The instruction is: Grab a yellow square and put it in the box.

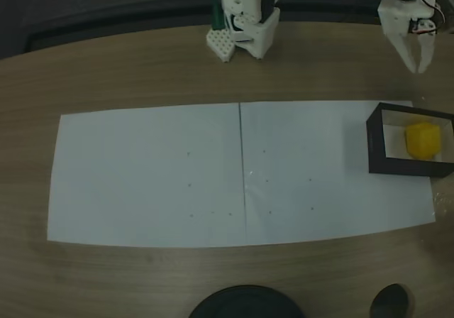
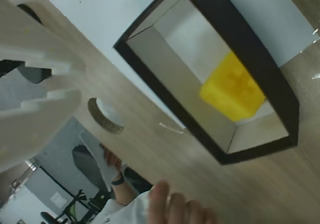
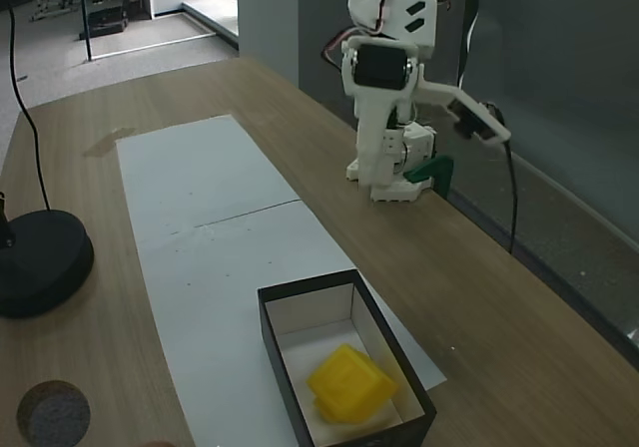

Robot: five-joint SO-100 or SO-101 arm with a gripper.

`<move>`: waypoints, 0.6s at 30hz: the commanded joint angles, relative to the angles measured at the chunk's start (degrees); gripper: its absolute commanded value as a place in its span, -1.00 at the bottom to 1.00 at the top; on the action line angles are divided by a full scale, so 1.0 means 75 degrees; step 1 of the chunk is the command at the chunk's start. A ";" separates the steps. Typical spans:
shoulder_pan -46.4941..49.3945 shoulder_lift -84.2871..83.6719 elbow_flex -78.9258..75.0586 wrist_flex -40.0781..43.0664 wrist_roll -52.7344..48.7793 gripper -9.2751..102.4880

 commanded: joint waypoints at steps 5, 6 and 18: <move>0.2813 0.3598 0.0082 0.1055 0.0797 -0.84; 0.3258 0.4066 0.0469 0.1102 0.0914 -0.84; 0.6492 1.0687 0.6973 -0.0680 -0.0176 -0.84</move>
